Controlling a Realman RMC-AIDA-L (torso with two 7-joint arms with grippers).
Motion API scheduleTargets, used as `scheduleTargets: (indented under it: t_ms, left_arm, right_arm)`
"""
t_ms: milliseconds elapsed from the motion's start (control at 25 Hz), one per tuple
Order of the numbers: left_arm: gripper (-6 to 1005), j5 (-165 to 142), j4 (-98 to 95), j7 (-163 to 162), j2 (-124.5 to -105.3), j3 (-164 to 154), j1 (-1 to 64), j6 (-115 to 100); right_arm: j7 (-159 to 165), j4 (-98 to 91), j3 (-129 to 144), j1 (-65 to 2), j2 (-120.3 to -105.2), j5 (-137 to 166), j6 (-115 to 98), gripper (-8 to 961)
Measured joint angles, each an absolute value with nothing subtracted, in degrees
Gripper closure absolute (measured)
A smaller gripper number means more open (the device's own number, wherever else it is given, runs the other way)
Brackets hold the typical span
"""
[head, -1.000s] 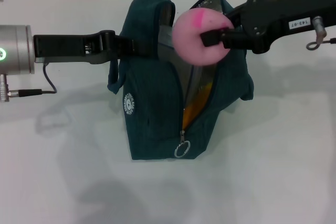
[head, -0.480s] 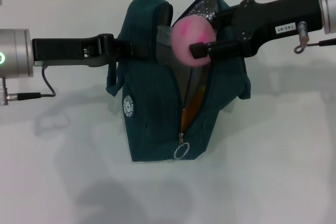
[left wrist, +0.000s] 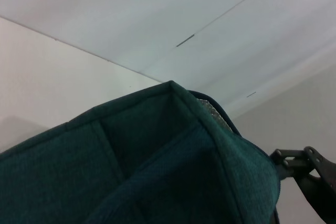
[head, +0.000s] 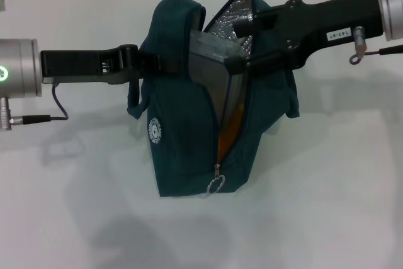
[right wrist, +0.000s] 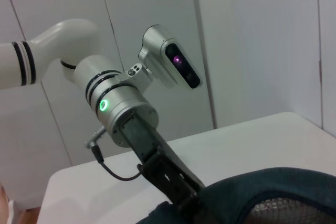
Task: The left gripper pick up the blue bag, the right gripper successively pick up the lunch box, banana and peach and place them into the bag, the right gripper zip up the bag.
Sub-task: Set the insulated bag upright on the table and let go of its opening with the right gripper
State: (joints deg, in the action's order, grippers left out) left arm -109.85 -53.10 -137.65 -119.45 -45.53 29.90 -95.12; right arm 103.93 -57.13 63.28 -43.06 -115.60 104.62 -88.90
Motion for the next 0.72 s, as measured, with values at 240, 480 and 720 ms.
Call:
scheduleTargets:
  t_ms: [240, 480, 720]
  left_arm:
    - [953, -109.8, -53.0, -137.3, -119.44, -45.5, 29.3, -95.2]
    - [953, -109.7, -53.0, -137.1, -119.44, -45.4, 28.8, -95.2]
    - [953, -109.1, -52.2, -136.0, -119.44, -45.3, 28.8, -95.1]
  right_arm:
    - [103.8, -57.6, 65.3, -43.1, -115.66, 104.4, -87.1, 156]
    - [107.9, -66.9, 61.8, -39.8, -114.79, 104.6, -87.0, 158]
    - [113.5, -70.5, 57.6, -37.7, -112.73, 105.5, -87.2, 161]
